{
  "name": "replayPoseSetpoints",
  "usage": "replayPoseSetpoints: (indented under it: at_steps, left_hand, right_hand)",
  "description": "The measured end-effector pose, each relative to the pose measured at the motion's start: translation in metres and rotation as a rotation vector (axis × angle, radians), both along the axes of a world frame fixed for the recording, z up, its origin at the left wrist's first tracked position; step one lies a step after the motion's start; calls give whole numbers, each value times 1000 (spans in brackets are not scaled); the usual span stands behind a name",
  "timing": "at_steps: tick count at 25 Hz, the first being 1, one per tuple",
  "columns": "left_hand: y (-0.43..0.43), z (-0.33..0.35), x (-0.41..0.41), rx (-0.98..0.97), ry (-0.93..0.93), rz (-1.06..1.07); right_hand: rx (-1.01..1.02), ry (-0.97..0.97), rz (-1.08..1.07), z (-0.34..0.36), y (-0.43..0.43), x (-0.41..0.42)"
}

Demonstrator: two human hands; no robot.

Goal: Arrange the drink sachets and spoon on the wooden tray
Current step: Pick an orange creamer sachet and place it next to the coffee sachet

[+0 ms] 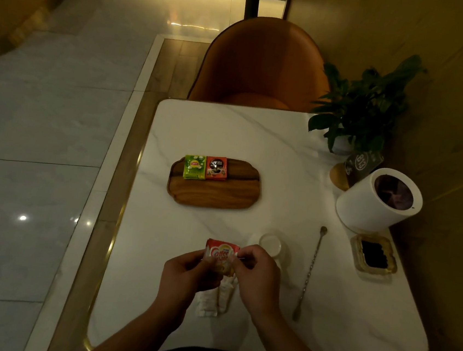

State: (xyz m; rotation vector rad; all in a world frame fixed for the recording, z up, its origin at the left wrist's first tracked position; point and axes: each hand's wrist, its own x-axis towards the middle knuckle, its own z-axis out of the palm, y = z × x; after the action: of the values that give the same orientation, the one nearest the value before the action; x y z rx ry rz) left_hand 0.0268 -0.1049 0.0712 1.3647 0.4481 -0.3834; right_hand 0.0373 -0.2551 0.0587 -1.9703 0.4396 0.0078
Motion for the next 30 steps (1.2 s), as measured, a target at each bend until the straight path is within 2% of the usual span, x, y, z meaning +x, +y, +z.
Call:
replayPoseSetpoints:
  at_steps: [4,8,9,11,14,18,25,30]
  left_hand:
    - [-1,-1,1,55,-24,34]
    - [-1,-4,2,78,-32,71]
    - [0,-5,3,85,-38,75]
    - [0,-5,2,135,-59,70]
    - [-2,-7,2,267,-93,25]
    - [-2,-11,2,378,-122,-22]
    - [0,-8,3,266,-72,52]
    - [-4,-10,6,229,-29,90]
  right_hand:
    - [109,-21,-6,-1,2,-3]
    - [406,121,35,-2,4,-2]
    - [380,151,87,-3,5,-2]
    - [195,174,183,-4,10,-6]
    - [49,167,179,-4,18,-10]
    - [62,168,176,-5,19,-10]
    - [284,175,97,-1,14,-9]
    - [196,143,3,-3,12,-3]
